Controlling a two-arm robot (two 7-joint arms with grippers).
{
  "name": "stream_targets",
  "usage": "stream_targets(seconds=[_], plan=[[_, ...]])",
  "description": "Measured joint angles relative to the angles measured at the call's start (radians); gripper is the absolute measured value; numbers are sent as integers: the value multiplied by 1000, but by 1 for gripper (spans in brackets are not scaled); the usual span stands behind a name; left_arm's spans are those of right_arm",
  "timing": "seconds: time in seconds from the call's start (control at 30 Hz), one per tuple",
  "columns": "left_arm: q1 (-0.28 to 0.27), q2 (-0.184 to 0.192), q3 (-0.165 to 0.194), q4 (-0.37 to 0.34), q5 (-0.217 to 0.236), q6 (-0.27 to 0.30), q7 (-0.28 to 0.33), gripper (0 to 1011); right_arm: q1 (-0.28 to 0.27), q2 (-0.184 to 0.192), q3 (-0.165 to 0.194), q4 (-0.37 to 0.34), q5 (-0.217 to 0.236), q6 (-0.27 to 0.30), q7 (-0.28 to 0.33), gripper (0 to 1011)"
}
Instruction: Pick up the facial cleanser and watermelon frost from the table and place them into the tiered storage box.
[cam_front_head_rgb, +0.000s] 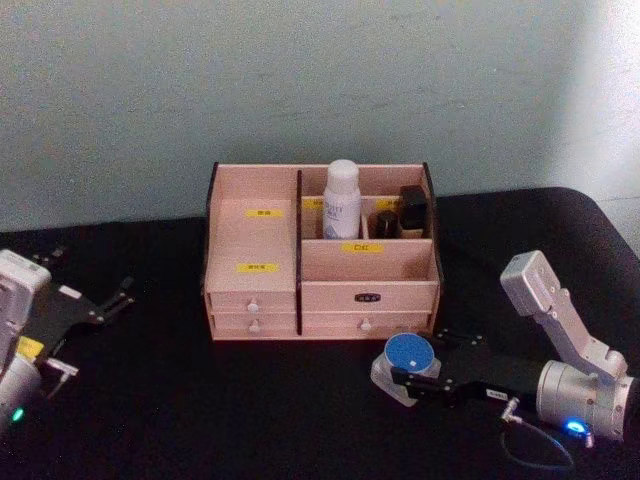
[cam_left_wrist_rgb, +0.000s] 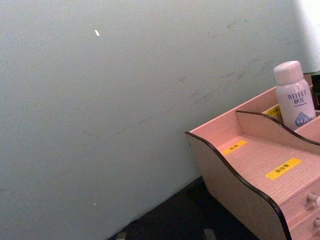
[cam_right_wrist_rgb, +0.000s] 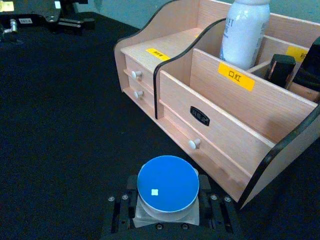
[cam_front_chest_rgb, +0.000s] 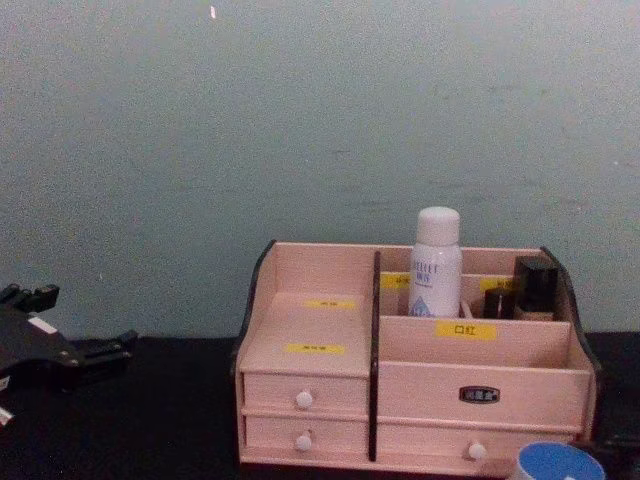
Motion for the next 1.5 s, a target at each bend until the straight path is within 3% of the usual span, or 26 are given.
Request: stream_targets(seconds=[0.83,1.5], plan=[[0,0,0,0,0,0,0,1001,40,8,-10,-26,24,-51,47,716],[0,0,0,0,0,0,0,1001,152,-69,-47,-2,24,-85,47,716]])
